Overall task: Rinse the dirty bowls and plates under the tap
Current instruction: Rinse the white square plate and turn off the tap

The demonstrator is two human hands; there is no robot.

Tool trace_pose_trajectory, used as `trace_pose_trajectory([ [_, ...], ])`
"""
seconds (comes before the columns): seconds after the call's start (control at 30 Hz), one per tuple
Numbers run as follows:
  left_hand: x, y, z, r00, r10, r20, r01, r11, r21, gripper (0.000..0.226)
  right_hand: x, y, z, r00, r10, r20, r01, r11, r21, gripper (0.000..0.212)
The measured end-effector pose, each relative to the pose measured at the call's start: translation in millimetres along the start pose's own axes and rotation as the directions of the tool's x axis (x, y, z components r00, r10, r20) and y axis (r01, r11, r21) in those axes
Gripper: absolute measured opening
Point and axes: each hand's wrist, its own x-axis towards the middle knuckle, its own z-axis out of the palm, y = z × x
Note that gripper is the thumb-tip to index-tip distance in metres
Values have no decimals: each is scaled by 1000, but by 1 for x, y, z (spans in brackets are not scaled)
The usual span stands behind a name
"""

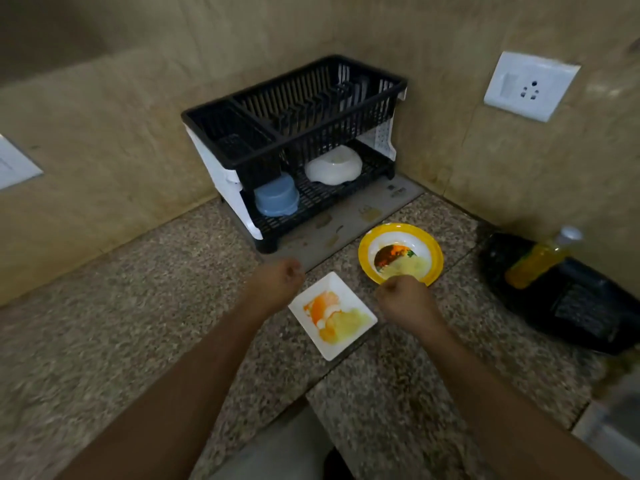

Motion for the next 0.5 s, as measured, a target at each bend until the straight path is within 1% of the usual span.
trace_pose_trajectory([
  [0.1,-7,-21,23,995,-95,17,95,995,-31,32,-6,10,20,997,80,21,-79,996,-36,38],
  [0.17,-4,-30,34,987,-139,76,143,988,-52,33,-5,12,32,989,143,43,-139,987,-81,41],
  [0.27,2,-37,46,971,-158,180,169,984,-49,37,-3,12,42,982,173,73,-163,978,-127,35],
  [0.33,6,-38,50,965,-135,223,147,988,-40,36,0,18,47,984,165,71,-158,982,-100,29],
  [0.4,10,-41,55,963,-143,227,158,986,-51,31,0,23,50,985,164,51,-160,985,-67,25],
  [0.5,10,-41,60,959,-166,230,200,971,-133,23,-6,28,50,983,186,5,-186,983,-3,22],
])
